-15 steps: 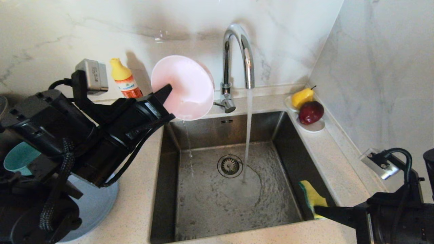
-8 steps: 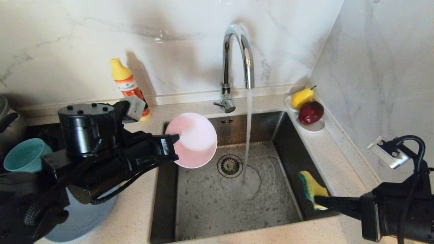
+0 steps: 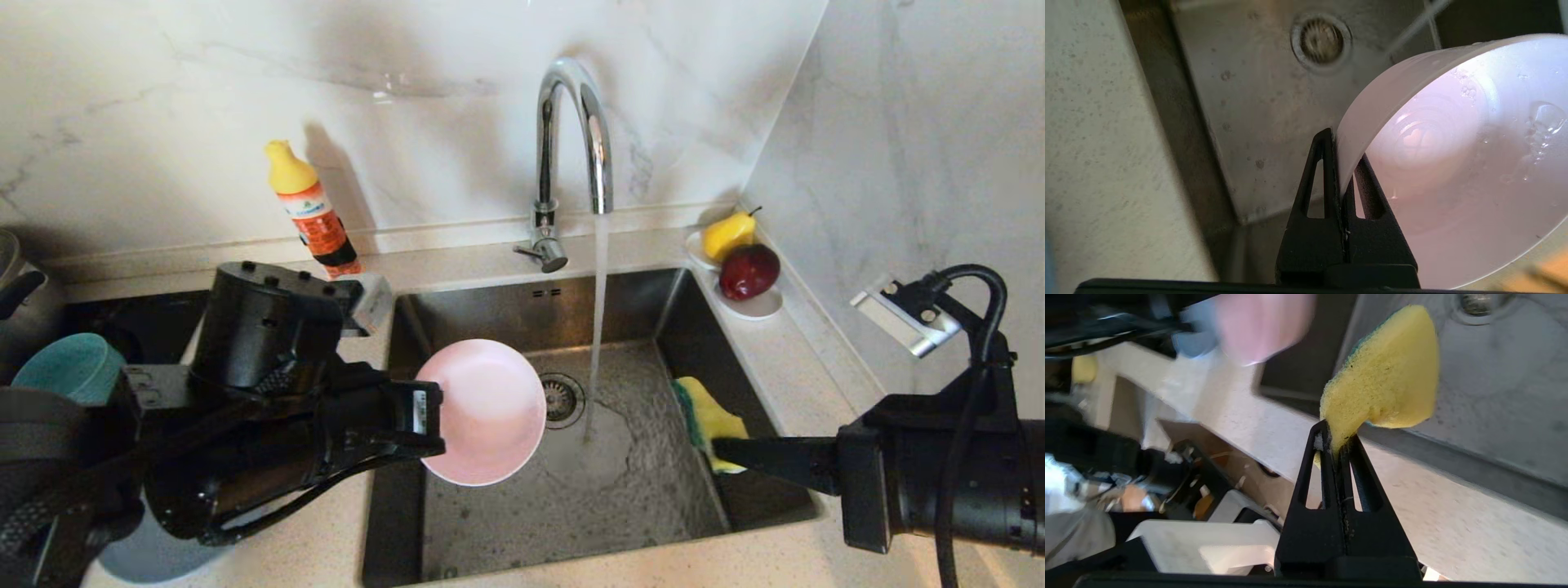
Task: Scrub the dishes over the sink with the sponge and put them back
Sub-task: Wipe the bowl
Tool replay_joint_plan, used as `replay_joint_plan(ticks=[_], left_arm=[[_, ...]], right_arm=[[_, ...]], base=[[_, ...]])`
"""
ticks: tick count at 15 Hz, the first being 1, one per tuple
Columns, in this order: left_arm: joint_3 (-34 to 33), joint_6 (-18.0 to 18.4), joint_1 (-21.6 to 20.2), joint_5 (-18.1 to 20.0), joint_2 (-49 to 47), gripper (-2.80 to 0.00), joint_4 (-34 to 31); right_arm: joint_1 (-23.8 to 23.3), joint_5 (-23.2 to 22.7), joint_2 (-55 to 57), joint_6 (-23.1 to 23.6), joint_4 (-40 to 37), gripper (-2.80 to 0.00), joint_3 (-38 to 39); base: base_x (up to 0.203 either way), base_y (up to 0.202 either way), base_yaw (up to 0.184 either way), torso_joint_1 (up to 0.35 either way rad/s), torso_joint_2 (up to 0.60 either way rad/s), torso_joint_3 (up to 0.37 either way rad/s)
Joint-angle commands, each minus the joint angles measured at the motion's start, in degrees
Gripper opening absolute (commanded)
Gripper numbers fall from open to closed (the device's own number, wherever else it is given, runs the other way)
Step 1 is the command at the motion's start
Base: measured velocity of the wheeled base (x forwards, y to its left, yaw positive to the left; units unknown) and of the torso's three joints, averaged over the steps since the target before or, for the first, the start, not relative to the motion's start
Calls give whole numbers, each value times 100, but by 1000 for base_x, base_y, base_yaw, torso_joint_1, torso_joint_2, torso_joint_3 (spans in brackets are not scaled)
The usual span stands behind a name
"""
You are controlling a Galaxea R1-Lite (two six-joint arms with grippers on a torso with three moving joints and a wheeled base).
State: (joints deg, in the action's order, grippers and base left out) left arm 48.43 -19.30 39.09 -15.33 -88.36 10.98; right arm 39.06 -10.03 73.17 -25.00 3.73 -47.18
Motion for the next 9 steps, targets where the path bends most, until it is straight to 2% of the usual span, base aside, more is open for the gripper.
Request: replay_joint_plan(ticks=[1,5,9], left_arm=[[65,-98,378,-708,-558,-280,620],[72,-118,585,-1515,-1117,-280,1698],[64,-121,688,-1613,-1149,-280,1881]], right_arm=[[266,-23,210,-14,5,-280,-125],[736,-45,533,-26,-309,-280,-758],[1072,-69,1005,-40,-408,-280,-1156]], base=[[0,0,0,0,0,0],[0,0,0,0,0,0],[0,0,0,0,0,0]])
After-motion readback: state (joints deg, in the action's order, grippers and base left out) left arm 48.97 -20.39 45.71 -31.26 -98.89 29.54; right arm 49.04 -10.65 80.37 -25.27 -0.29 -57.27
